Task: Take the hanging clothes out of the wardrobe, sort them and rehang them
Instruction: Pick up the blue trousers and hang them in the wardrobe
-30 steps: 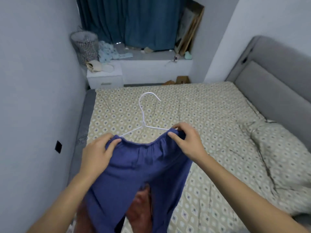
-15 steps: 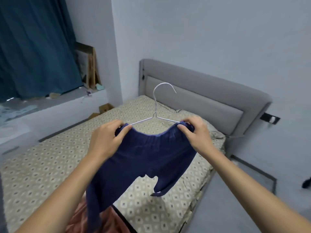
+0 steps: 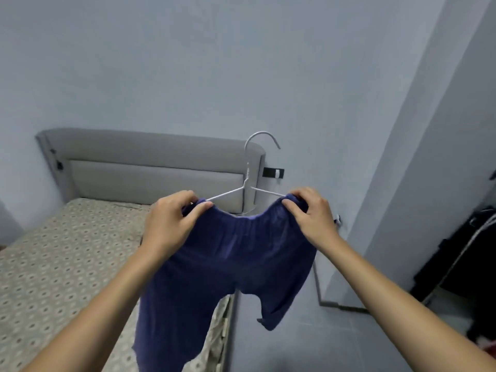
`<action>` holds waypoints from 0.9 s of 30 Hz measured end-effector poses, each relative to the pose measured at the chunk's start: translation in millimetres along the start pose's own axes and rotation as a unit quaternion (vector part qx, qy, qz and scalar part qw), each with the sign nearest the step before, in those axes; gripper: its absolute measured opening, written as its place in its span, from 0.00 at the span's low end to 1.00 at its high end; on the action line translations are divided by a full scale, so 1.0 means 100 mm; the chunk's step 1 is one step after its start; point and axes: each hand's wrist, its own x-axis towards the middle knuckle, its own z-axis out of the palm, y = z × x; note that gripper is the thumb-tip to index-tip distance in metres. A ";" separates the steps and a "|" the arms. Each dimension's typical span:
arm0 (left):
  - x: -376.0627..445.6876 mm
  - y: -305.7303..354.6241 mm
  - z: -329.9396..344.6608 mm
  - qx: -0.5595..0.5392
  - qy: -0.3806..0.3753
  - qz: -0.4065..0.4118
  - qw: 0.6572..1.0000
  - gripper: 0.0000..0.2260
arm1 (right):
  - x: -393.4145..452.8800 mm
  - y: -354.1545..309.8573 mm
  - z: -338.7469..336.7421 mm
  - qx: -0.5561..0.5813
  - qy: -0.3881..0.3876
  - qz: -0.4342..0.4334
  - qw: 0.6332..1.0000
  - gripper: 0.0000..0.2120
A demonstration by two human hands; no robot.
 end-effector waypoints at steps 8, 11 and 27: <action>0.70 0.95 1.59 -0.073 -0.052 0.045 0.995 0.22 | 0.16 1.25 -1.08 -0.116 0.068 0.044 0.990 0.09; 0.89 1.26 2.07 -0.083 -0.074 0.051 0.993 0.21 | 0.14 1.58 -1.36 -0.163 0.082 0.053 0.982 0.15; 1.93 2.58 4.76 -0.229 -0.224 0.129 0.938 0.21 | 0.38 3.20 -2.45 -0.282 0.118 0.165 0.938 0.29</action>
